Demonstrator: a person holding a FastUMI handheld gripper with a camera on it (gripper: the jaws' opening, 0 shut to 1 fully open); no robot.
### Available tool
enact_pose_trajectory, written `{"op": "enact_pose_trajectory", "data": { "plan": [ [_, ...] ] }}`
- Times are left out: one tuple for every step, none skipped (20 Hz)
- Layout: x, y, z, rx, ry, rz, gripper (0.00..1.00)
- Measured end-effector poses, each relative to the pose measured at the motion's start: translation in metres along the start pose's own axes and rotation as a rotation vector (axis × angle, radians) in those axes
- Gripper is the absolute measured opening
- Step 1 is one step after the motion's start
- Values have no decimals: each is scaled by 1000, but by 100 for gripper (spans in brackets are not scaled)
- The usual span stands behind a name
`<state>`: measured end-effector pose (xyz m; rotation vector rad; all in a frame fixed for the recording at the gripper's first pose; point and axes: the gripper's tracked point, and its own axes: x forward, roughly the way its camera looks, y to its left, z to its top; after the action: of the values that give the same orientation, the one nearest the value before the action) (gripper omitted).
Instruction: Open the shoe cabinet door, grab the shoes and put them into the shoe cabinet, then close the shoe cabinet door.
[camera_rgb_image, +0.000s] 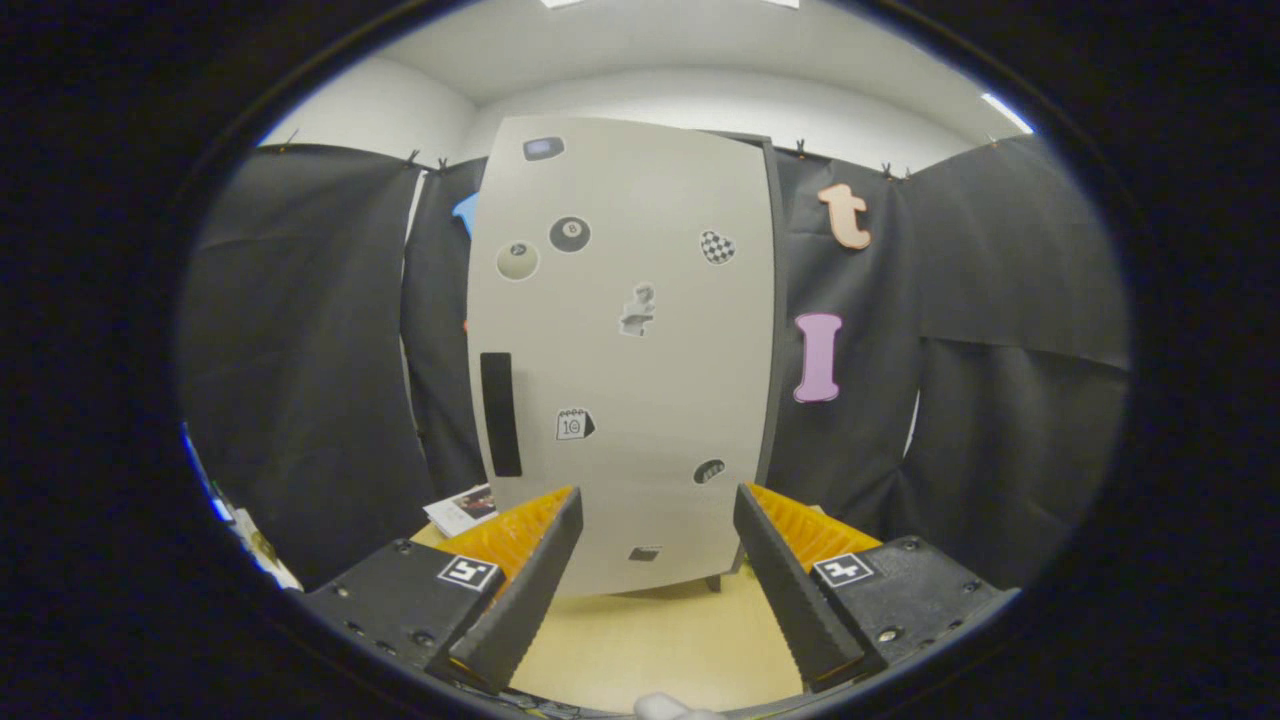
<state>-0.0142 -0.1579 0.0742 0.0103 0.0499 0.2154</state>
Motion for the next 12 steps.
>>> {"op": "enact_pose_trajectory", "data": {
  "plan": [
    [-8,-2,-5,-1,16,-3,100],
    [-10,-5,-9,-6,25,-12,100],
    [-15,-8,-13,-12,31,-23,100],
    [-18,-11,-15,-14,32,-34,99],
    [-24,-13,-14,-13,28,-43,99],
    [-24,-13,-13,-9,22,-52,99],
    [-25,-13,-13,-12,25,-50,99],
    [-31,-15,-10,-15,14,-45,100],
    [-33,-21,-6,-18,-6,-71,100],
    [-35,-26,-4,-31,-7,-84,99],
    [-38,-31,0,-33,-24,-92,99],
    [-40,-35,2,-29,-28,-108,99]
  ]
}}
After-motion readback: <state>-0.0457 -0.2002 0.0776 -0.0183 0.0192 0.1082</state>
